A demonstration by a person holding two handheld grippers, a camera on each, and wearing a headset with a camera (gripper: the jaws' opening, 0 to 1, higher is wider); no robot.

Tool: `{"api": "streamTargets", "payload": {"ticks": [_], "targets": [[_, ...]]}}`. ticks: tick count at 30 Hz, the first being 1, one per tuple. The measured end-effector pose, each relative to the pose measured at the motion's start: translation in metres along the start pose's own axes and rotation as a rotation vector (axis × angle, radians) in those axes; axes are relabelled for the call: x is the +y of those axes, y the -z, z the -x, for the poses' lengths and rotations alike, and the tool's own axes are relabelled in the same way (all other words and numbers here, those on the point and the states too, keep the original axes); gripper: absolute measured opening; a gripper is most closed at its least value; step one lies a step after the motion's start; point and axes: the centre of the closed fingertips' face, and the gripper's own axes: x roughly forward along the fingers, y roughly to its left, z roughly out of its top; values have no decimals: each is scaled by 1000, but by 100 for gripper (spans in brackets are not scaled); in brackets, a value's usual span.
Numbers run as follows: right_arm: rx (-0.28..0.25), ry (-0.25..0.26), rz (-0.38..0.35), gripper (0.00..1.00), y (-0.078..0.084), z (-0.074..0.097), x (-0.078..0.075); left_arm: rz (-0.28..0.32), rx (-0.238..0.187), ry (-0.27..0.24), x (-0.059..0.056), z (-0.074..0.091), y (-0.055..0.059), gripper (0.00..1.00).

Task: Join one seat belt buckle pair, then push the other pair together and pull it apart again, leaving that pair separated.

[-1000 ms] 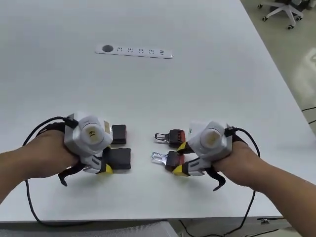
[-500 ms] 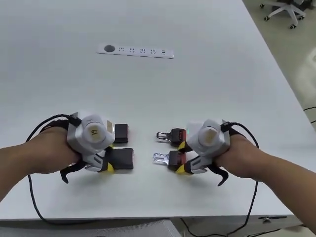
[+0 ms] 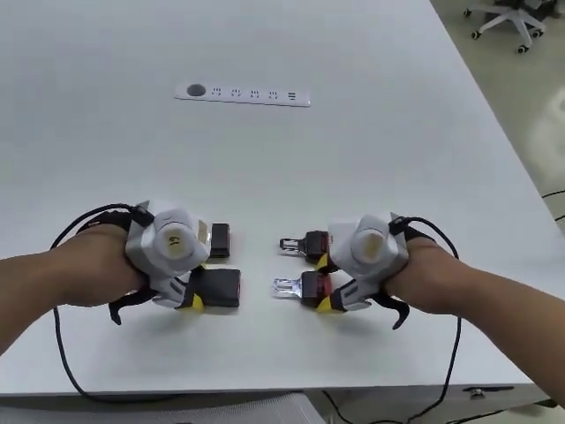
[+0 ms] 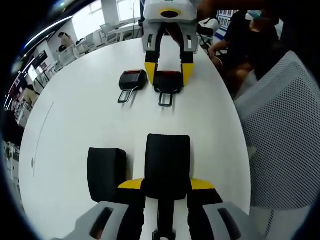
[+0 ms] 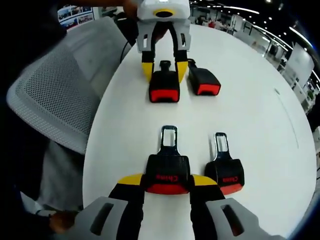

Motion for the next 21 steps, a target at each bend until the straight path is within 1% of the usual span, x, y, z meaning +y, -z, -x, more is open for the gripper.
{"api": "streamTargets", "payload": {"ticks": [4,7,9,10,14,17,21], "targets": [[1,0,-2,32,1,-1,-1,1,0,-1,0,0,0,33],[-19,-7,3,32,0,-1,-1,6,-8,-5,0,0,-1,33],[-22,-8,10,32,0,-2,-2,10,-12,-9,0,0,0,33],[-22,-8,0,32,0,-2,-2,21,-16,-13,0,-1,0,33],[-27,-2,-10,32,1,-4,-3,26,-23,-16,0,0,-1,33],[-30,0,-18,32,0,-4,-3,22,-23,-13,0,-1,-1,33],[-22,6,-29,32,-2,-3,-2,8,-20,-7,0,0,-2,33]]}}
